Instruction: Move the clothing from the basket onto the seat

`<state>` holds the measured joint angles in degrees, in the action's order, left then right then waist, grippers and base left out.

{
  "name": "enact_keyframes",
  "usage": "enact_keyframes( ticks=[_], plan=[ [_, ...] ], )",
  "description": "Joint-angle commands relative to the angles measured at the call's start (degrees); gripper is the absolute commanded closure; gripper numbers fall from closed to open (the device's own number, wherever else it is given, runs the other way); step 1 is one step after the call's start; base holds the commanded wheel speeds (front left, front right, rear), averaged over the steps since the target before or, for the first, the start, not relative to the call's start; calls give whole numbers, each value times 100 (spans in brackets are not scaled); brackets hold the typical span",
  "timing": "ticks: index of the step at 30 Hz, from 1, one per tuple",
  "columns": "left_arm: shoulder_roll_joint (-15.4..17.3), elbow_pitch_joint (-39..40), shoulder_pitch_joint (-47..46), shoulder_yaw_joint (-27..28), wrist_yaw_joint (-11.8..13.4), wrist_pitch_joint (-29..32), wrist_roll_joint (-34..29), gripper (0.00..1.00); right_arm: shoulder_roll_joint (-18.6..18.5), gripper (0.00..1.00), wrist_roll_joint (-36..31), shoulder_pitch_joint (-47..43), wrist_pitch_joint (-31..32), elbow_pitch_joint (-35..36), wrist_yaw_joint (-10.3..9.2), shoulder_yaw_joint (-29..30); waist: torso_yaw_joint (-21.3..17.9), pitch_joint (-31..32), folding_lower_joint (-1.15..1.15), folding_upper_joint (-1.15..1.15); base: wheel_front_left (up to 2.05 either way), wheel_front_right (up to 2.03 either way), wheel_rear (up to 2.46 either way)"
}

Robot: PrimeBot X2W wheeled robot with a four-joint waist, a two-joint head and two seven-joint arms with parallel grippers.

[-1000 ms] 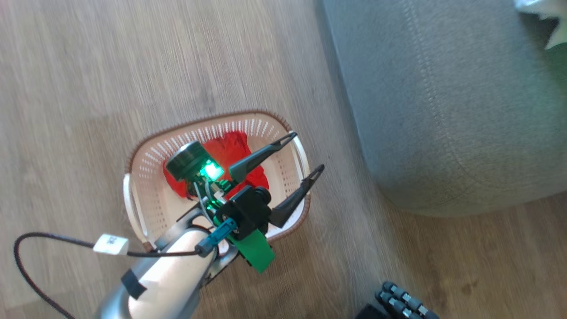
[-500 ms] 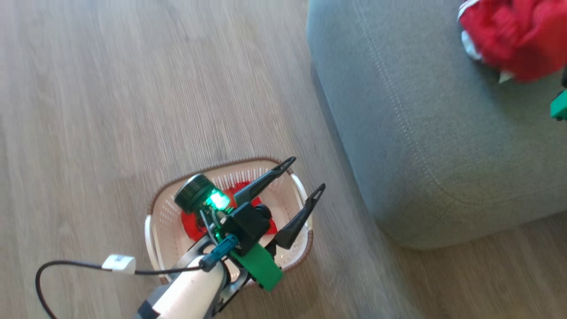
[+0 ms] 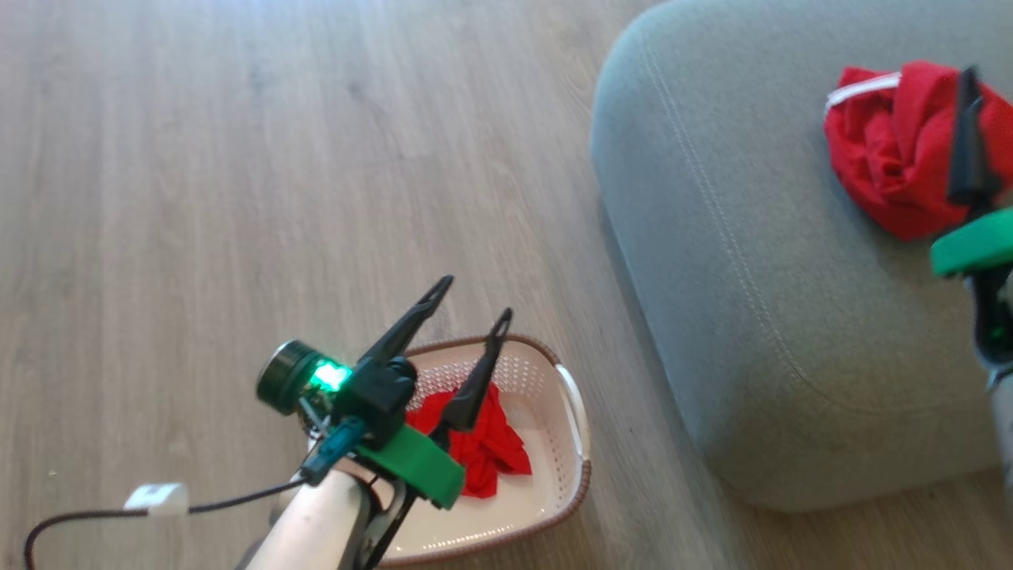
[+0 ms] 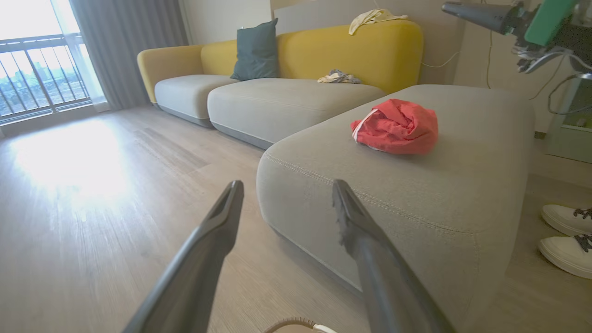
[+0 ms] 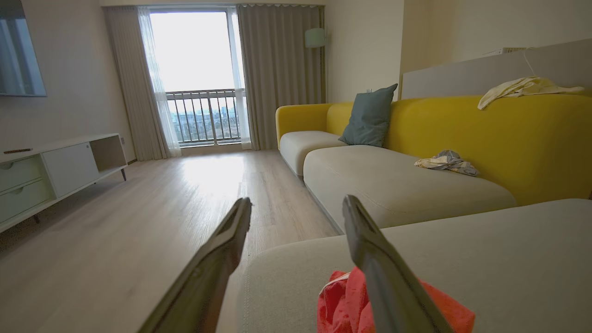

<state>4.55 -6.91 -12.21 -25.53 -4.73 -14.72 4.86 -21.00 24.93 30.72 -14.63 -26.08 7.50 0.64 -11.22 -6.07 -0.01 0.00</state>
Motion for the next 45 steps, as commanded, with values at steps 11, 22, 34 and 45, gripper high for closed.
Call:
enact_keyframes(
  ticks=[11,22,34,45],
  plan=[
    [-145,77,285,1223,590,-28,104,0,253,0,528,-1428,-37,1802,-1,-835,561,349,1,0,0,0,0],
    [-166,181,553,1675,1052,-28,365,0,987,0,54,-2382,-37,2144,-1,-905,918,414,1,0,0,0,0],
    [-167,-223,791,1617,1152,-28,390,0,1595,0,-363,-2873,-37,1830,-1,-263,1121,515,1,0,0,0,0],
    [-167,-354,814,1515,1189,-28,425,0,1706,0,-496,-2910,-37,1725,-1,-238,1124,515,1,0,0,0,0]
  ],
)
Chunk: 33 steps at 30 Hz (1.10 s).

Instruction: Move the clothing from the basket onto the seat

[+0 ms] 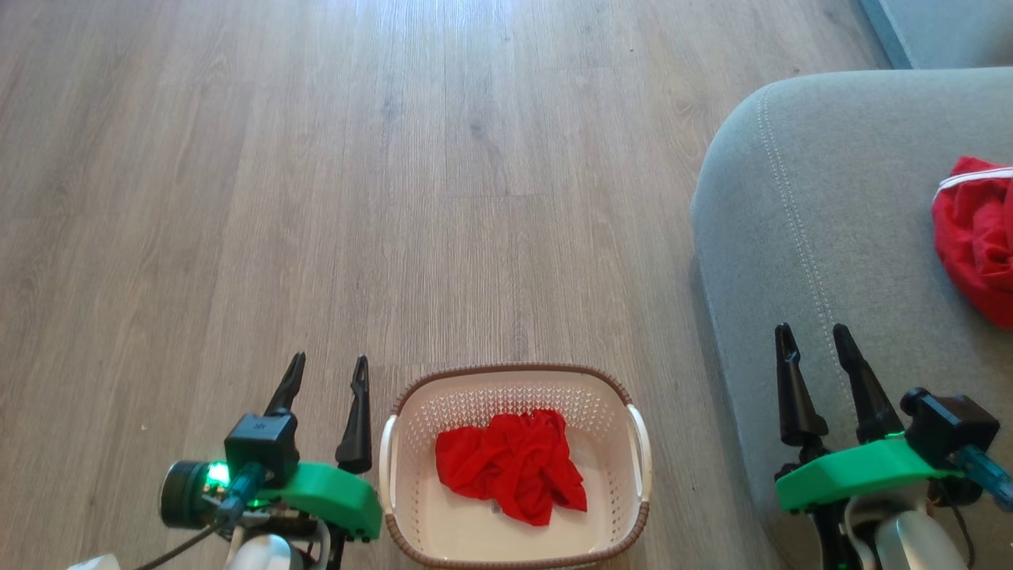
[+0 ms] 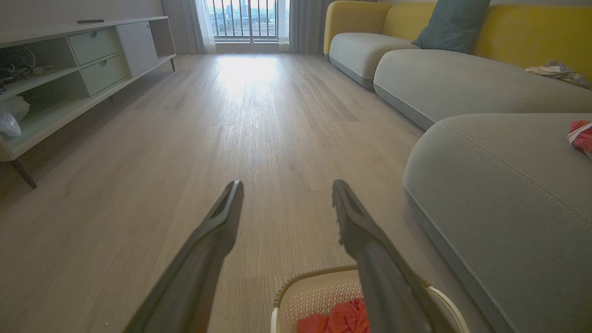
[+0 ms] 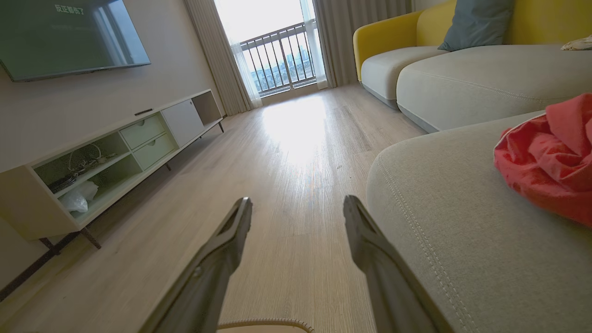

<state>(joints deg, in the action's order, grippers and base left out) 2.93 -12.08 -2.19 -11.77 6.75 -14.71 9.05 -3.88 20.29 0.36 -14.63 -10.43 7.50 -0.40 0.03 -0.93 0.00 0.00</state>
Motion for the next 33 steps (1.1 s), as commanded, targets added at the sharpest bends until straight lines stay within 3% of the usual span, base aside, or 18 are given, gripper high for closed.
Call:
enact_keyframes(
  ticks=[1,33],
  plan=[
    [-5,160,-190,139,41,-29,8,0,-2,0,-34,128,-37,163,-1,-129,0,-1,0,0,0,0,0],
    [-5,132,-259,37,-67,-29,-90,0,5,0,-65,228,-37,225,-1,-67,-72,-204,0,0,0,0,0]
  ],
)
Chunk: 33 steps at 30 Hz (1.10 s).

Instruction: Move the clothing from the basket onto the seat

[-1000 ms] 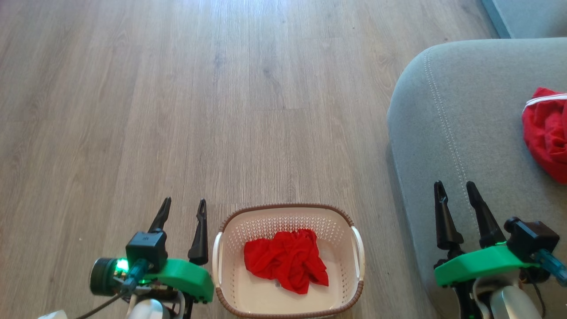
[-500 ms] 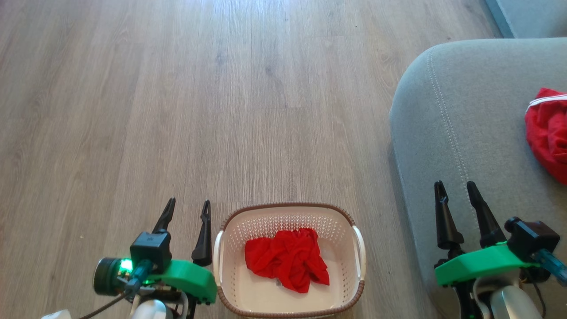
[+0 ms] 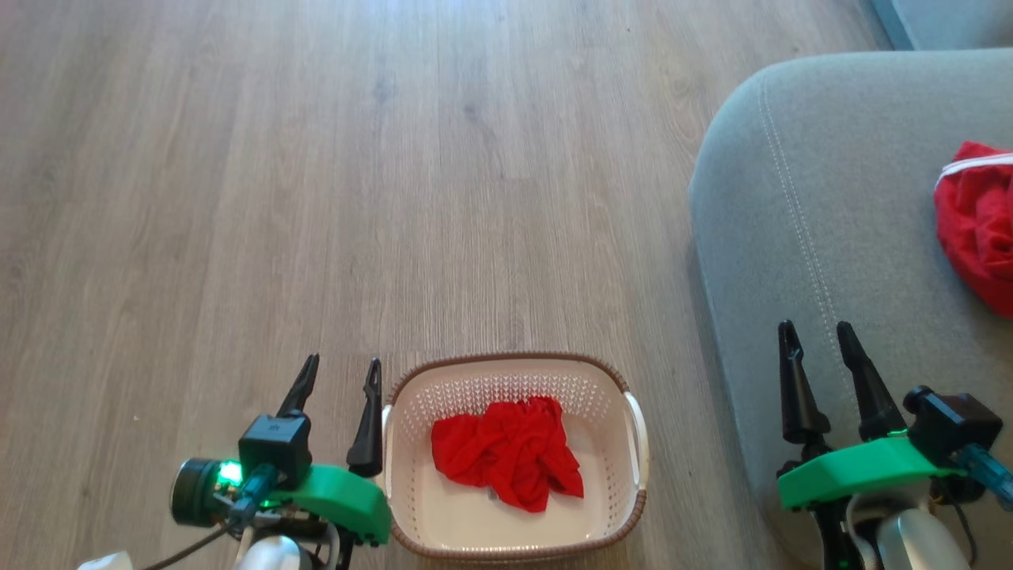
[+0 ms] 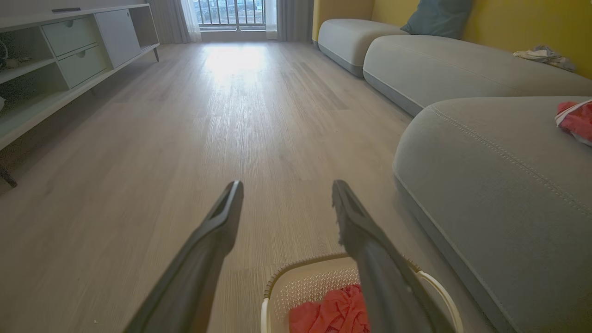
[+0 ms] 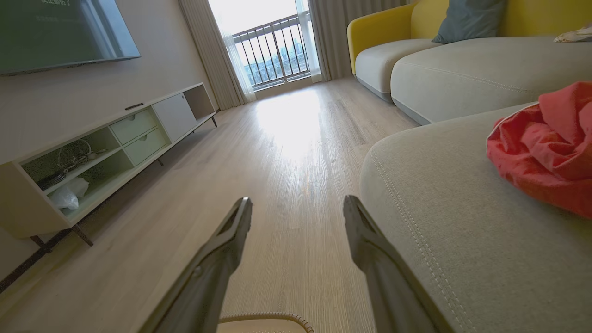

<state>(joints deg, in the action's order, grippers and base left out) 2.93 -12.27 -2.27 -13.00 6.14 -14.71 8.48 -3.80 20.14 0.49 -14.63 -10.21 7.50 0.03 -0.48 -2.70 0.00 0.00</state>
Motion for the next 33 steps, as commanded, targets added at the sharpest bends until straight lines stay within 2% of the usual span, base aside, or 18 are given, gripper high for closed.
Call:
enact_keyframes(
  ticks=[1,7,16,22,27,33],
  plan=[
    [-5,131,-262,141,-26,-29,-33,0,-24,0,-68,224,-37,208,-1,-143,-42,-66,0,0,0,0,0],
    [-5,-36,-428,17,-167,-29,-141,0,-59,0,-131,344,-37,276,-1,2,-186,-521,0,0,0,0,0],
    [-5,-331,-1079,-185,-493,-29,-376,0,-18,0,-352,576,-37,516,-1,-32,-460,-1706,0,0,0,0,0],
    [89,-1060,-1768,-468,-788,-29,-804,0,38,0,-467,737,-37,700,-1,-34,-656,-2530,0,0,0,0,0],
    [326,-1627,-2326,-839,-948,-29,-1142,0,78,0,-514,909,-37,859,-1,-234,-931,-3170,0,0,0,0,0],
    [456,-2513,-2914,-1124,-1005,-29,-1235,0,89,0,-361,1042,-37,1049,-1,-405,-1200,-3749,0,0,0,0,0]
  ],
)
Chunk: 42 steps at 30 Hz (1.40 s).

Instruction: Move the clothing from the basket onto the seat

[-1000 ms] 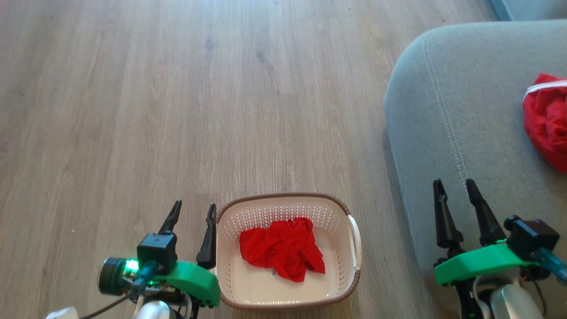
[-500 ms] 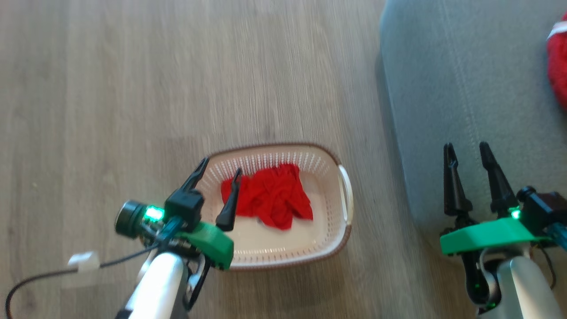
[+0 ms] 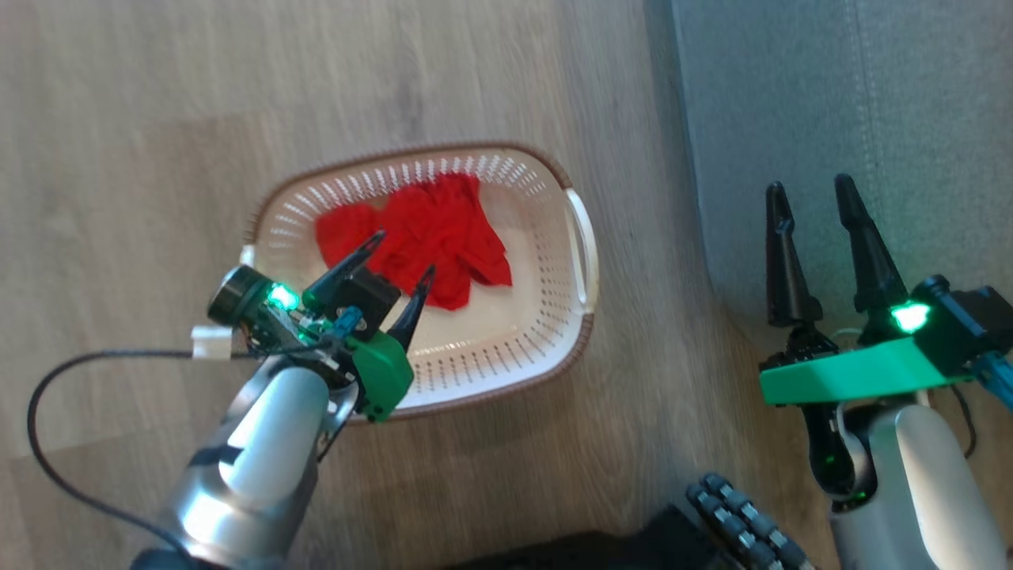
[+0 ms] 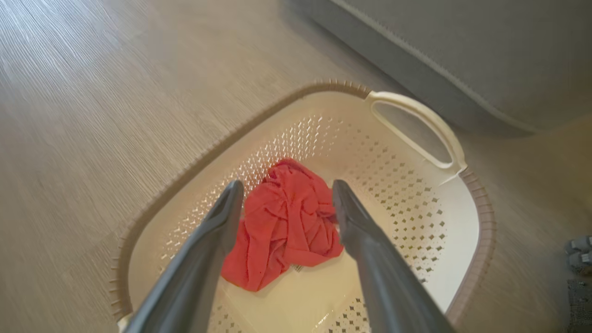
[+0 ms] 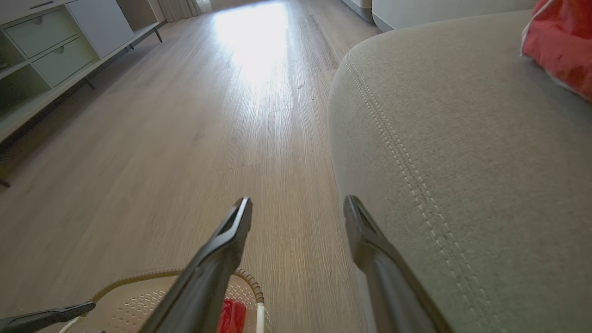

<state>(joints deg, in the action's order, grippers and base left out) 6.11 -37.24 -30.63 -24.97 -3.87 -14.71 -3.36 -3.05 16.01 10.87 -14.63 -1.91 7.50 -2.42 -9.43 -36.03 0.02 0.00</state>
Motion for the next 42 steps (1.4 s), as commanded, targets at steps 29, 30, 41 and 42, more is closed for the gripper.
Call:
enact_keyframes(
  ticks=[29,30,41,42],
  plan=[
    [393,-3497,-2463,-437,506,190,-320,0,17,0,317,124,-37,759,-1,-715,-1161,-1806,-2,0,0,0,0],
    [391,-3522,-2503,-378,511,217,-247,0,17,0,331,87,-37,765,-1,-697,-1175,-1813,-2,0,0,0,0],
    [343,-3651,-2812,-387,240,977,-52,0,17,0,428,-152,-37,730,-1,-596,-1215,-1958,-2,0,0,0,0],
    [328,-3654,-2824,-408,208,1062,-51,0,17,0,417,-164,-37,713,-1,-593,-1211,-1965,-2,0,0,0,0]
  ],
)
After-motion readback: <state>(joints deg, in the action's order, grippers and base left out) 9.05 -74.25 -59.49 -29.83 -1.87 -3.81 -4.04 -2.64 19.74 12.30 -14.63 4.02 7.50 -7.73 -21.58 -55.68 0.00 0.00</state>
